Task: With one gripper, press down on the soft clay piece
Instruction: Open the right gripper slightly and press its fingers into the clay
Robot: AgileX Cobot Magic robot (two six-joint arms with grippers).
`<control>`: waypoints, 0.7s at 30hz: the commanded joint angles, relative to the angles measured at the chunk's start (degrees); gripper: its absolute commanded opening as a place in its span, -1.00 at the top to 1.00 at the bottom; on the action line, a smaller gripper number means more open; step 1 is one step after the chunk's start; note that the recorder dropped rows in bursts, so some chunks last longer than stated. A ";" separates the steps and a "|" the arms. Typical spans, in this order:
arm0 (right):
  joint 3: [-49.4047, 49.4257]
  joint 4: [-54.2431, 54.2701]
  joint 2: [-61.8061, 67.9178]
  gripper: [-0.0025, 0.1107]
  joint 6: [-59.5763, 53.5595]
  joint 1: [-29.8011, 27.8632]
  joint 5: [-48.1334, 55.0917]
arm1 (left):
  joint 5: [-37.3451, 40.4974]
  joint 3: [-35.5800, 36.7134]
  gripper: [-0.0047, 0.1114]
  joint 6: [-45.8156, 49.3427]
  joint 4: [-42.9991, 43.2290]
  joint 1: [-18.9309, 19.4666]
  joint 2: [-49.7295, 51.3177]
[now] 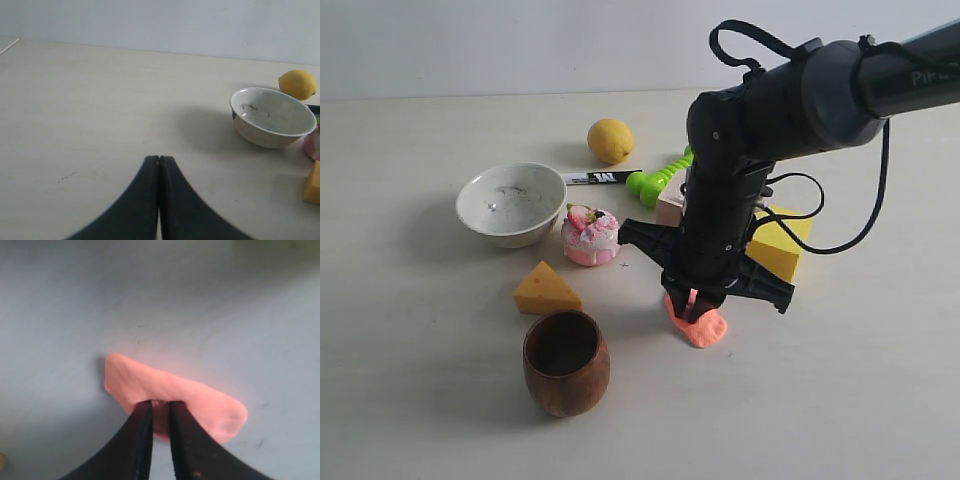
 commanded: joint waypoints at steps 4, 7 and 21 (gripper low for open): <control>-0.44 0.10 0.60 0.44 -0.70 0.35 0.73 | -0.48 0.02 0.92 -0.36 -0.44 -0.32 -0.40; -0.44 -0.13 0.60 0.39 -0.70 0.35 0.73 | -0.48 0.02 0.92 -0.36 -0.44 -0.32 -0.40; -2.70 -1.08 0.57 0.36 -0.83 0.35 1.86 | -0.48 0.02 0.92 -0.36 -0.44 -0.32 -0.40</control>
